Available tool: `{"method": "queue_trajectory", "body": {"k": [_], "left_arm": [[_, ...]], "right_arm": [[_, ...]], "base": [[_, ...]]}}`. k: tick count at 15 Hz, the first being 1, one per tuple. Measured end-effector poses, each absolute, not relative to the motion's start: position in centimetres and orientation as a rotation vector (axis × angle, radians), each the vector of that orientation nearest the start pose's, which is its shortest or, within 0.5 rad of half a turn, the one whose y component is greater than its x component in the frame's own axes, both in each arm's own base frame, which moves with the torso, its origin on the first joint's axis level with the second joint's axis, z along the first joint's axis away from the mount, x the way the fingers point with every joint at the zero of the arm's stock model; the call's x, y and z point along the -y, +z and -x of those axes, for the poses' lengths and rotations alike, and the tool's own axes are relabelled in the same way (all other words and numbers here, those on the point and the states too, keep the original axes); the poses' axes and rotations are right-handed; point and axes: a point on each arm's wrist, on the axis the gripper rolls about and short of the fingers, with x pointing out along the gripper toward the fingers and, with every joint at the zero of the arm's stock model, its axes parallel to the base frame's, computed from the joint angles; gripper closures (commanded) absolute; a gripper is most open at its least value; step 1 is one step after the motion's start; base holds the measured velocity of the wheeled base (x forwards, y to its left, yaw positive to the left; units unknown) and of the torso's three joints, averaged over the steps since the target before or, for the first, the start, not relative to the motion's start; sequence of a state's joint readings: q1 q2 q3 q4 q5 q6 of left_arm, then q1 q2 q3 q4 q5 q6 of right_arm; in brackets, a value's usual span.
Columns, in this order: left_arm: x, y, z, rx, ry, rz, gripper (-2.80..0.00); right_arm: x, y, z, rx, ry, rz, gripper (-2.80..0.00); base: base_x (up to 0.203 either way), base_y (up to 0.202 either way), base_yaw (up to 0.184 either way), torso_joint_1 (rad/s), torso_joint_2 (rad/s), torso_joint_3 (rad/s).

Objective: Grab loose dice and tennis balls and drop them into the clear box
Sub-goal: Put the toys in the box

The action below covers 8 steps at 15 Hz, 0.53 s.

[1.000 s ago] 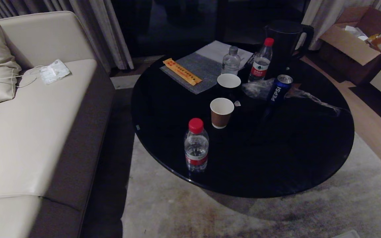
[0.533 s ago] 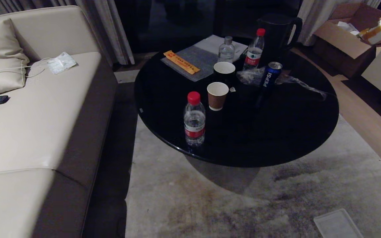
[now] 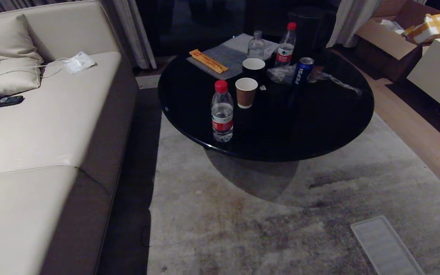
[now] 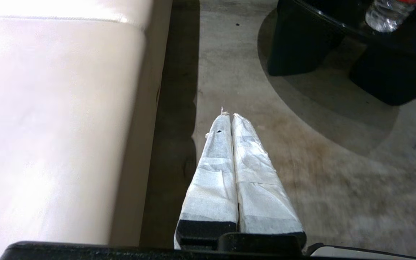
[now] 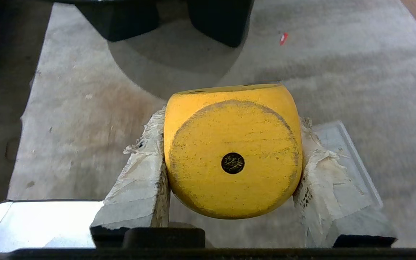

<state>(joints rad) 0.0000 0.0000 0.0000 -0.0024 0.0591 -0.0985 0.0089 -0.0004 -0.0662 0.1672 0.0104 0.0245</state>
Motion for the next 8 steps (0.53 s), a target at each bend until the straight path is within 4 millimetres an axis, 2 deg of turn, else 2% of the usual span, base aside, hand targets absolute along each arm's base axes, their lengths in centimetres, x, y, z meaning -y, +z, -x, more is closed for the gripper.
{"method": "queue_trajectory", "body": {"k": [8], "left_arm": [[-0.13,7.58,2.28,0.006,0.059,0.100,0.00]], "right_arm": [[0.00,7.65,2.87,-0.101,0.018,-0.025,0.00]], "base": [[-0.183,0.000,-0.002,0.002,0.00,0.004]]}}
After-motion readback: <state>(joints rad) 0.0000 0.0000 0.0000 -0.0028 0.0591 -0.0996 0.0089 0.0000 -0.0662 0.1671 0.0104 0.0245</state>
